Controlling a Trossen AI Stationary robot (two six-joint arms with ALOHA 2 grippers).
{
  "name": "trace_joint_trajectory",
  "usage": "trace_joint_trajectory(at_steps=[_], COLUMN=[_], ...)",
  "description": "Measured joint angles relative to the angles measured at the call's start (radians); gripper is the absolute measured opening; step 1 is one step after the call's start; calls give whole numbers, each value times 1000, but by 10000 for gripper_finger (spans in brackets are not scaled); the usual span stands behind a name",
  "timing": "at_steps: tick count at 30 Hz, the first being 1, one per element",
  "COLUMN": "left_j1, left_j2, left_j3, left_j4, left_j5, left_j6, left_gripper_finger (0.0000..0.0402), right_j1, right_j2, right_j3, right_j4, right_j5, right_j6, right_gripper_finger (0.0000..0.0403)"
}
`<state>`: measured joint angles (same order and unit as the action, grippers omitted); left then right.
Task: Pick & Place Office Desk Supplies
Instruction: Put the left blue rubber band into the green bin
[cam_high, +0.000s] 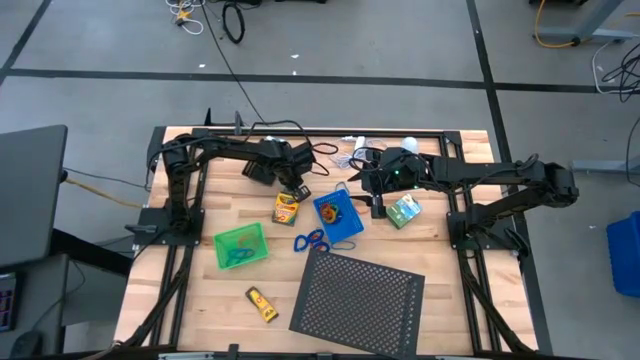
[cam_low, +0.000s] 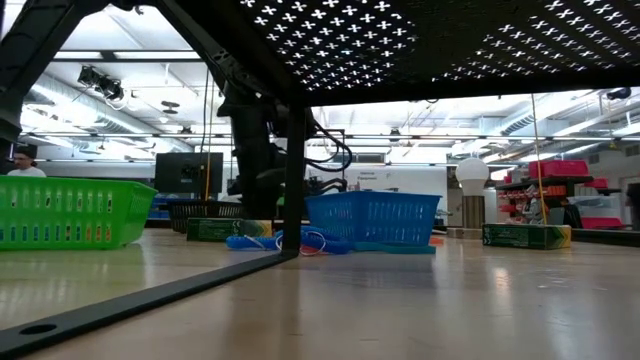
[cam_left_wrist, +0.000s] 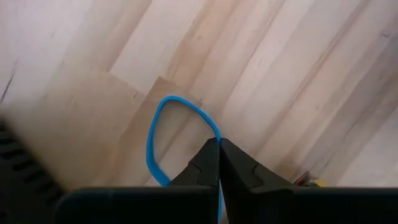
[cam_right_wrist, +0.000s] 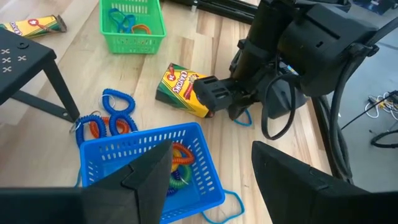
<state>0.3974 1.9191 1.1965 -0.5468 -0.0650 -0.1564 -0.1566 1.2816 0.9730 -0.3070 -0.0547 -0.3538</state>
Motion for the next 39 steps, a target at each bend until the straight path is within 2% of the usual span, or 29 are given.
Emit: trace_joint_trajectory(at_steps=[9,16,24,28,39], left_j1=[-75,-136,-246,-302,-419], left_j2=[-25,-107,-212,-289,-631], left_j3=[66,68,52,-9,-329], left_j4=[-6,-19,-31,76,581], left_j5=[-111,-202,-276,-270,-85], left_j6=[65,91,198,269,420], left_gripper_finger=[2,1,1,1,1], right_j1=[0,0,0,0,0], right_j2=[0,0,0,0,0], right_j3=[0,0,0,0,0], right_j4=[-3,-5,-2,3,27], right_j5=[0,0,0,0,0], right_j6=[0,1,5,6,8], right_gripper_finger=[228,228,228,228,228])
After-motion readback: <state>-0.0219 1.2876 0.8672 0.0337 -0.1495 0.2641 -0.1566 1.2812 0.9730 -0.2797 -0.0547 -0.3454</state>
